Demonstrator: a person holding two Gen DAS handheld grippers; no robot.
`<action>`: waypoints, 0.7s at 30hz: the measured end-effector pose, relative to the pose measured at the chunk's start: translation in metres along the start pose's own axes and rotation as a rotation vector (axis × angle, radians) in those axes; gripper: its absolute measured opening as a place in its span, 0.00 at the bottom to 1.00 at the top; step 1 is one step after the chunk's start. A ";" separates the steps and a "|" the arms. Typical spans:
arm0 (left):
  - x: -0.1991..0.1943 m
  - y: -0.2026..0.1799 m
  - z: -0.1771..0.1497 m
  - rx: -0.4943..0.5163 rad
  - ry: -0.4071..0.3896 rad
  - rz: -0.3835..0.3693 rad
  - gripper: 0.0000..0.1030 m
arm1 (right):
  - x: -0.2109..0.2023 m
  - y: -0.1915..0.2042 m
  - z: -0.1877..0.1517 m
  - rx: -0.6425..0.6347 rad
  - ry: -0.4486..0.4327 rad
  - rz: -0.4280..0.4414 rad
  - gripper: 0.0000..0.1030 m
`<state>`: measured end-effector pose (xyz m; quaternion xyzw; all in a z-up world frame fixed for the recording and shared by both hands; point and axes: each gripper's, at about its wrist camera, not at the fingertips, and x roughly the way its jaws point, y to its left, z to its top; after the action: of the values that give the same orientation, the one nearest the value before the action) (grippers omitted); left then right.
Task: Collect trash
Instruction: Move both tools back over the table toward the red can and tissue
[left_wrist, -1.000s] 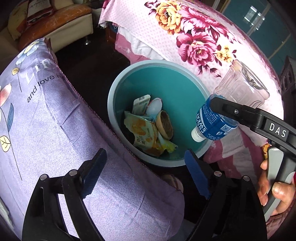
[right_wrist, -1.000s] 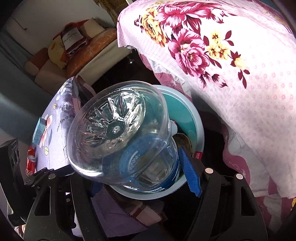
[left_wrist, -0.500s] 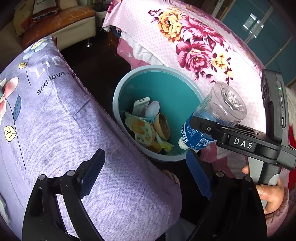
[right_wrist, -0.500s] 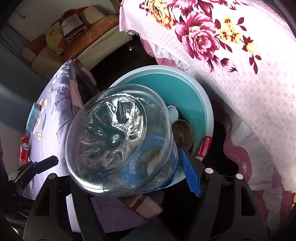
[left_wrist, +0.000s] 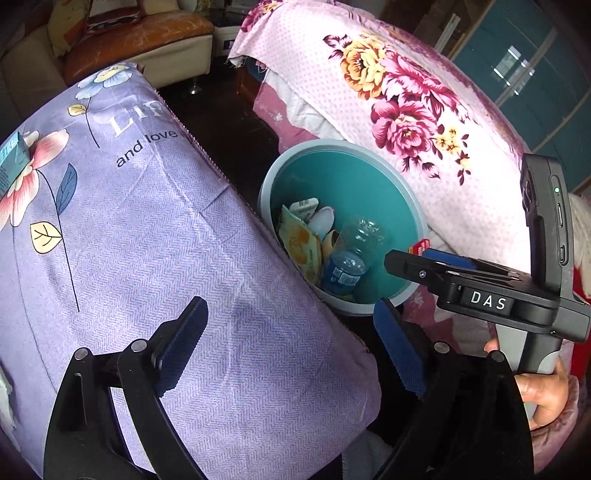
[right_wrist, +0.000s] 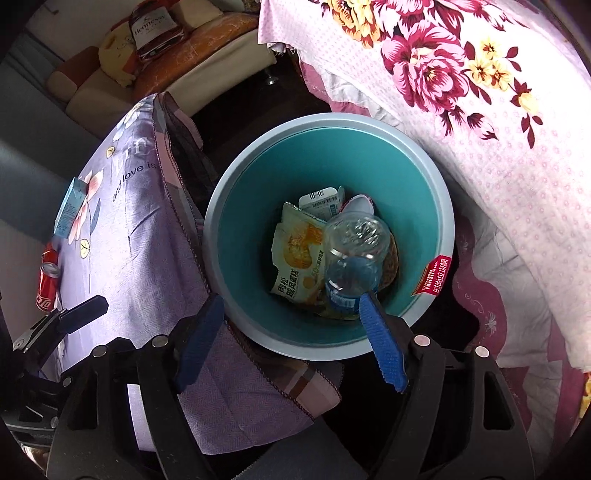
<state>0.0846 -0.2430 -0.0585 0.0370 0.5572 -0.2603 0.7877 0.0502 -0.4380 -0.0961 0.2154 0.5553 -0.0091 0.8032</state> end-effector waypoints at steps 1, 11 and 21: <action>-0.002 0.003 -0.001 -0.005 -0.004 -0.001 0.89 | -0.001 0.003 0.000 -0.005 0.000 -0.002 0.72; -0.029 0.040 -0.019 -0.071 -0.051 -0.013 0.90 | -0.010 0.046 -0.001 -0.063 0.005 -0.020 0.75; -0.061 0.101 -0.046 -0.174 -0.113 -0.012 0.90 | -0.014 0.107 -0.008 -0.158 0.005 -0.049 0.80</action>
<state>0.0762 -0.1171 -0.0442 -0.0496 0.5326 -0.2173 0.8165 0.0648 -0.3411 -0.0502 0.1379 0.5612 0.0155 0.8160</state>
